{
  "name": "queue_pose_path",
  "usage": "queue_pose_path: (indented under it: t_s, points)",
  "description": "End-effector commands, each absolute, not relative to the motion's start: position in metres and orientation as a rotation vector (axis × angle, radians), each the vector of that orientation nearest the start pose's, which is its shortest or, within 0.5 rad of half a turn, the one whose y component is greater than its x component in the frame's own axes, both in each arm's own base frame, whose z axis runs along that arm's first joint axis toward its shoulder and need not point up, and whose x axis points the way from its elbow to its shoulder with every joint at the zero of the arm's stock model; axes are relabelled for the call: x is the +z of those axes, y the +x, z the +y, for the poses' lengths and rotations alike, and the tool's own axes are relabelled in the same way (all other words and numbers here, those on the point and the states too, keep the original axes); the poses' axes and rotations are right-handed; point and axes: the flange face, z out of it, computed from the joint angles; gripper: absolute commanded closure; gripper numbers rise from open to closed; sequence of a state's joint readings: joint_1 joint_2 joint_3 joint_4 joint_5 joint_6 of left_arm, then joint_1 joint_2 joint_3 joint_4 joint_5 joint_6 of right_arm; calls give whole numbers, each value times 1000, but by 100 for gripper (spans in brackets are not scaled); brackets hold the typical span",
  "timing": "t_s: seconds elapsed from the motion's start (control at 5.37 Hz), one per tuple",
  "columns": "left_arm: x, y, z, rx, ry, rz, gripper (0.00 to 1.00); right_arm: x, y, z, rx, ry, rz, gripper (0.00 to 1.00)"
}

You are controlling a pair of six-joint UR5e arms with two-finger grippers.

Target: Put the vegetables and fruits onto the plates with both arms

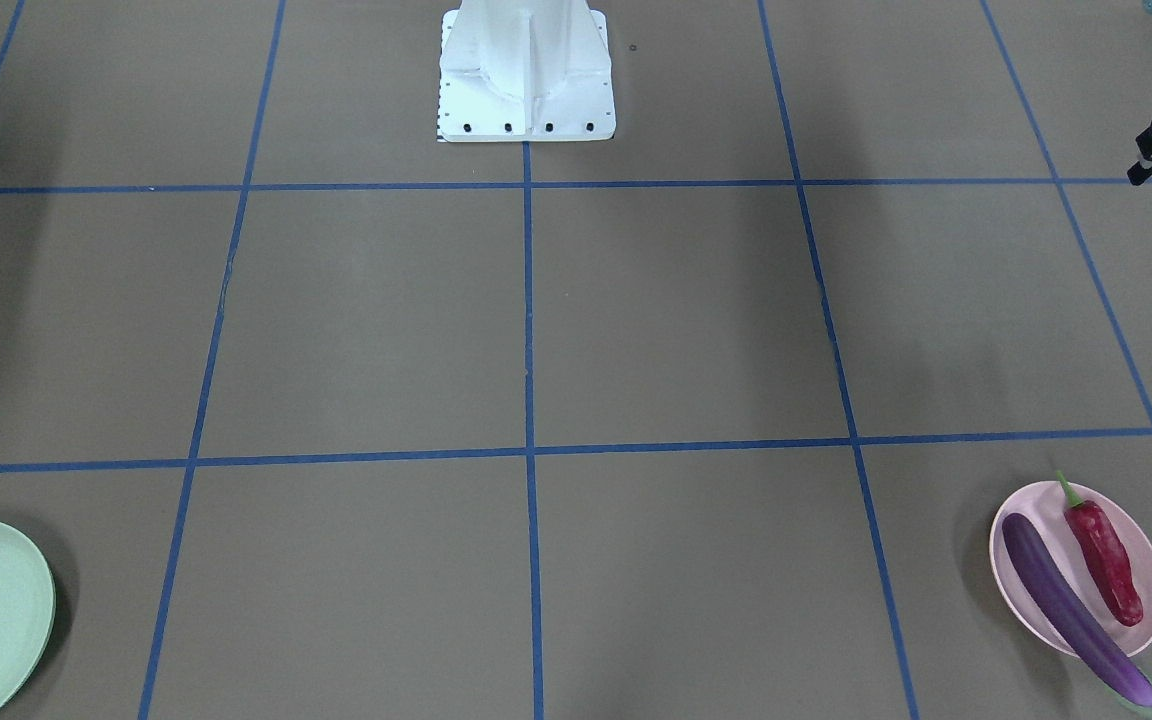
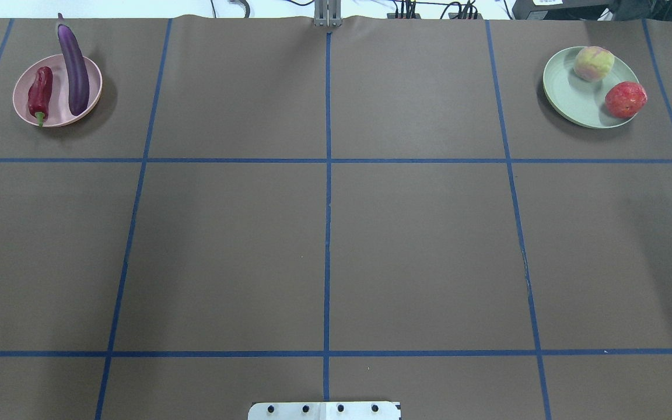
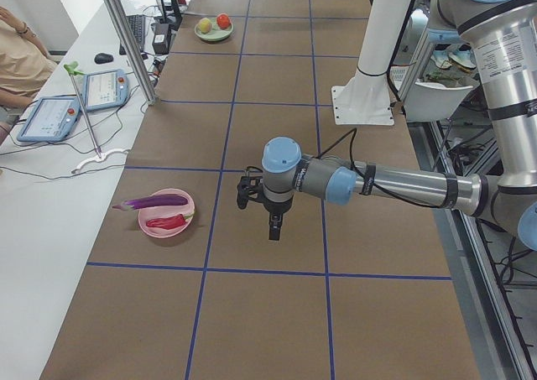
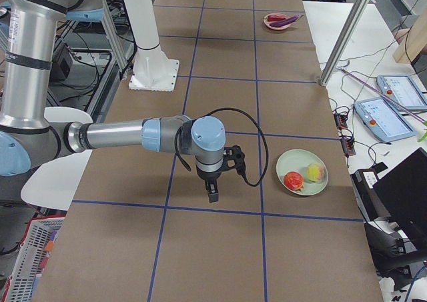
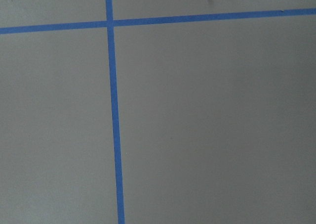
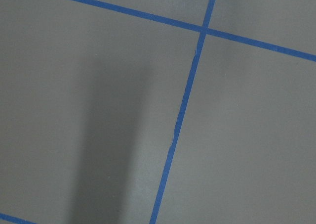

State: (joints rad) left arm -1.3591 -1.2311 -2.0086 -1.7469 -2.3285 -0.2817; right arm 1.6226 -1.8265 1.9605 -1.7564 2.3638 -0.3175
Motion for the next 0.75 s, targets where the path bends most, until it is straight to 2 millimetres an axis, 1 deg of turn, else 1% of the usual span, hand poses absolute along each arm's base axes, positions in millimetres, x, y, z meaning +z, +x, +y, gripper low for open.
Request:
queue_pose_path:
  t_s: [0.0,0.19,0.37,0.56]
  points:
    - [573,10,-356,36,68,795,0,591,80,-350,-232,93,-791,0]
    - [576,9,-349,37,73,798,0,594,79,-343,-229,85,-792,0]
    - [575,8,-342,36,69,800,0,590,79,-331,-227,82,-793,0]
    - [562,5,-330,3,65,804,0,587,78,-319,-226,79,-795,0]
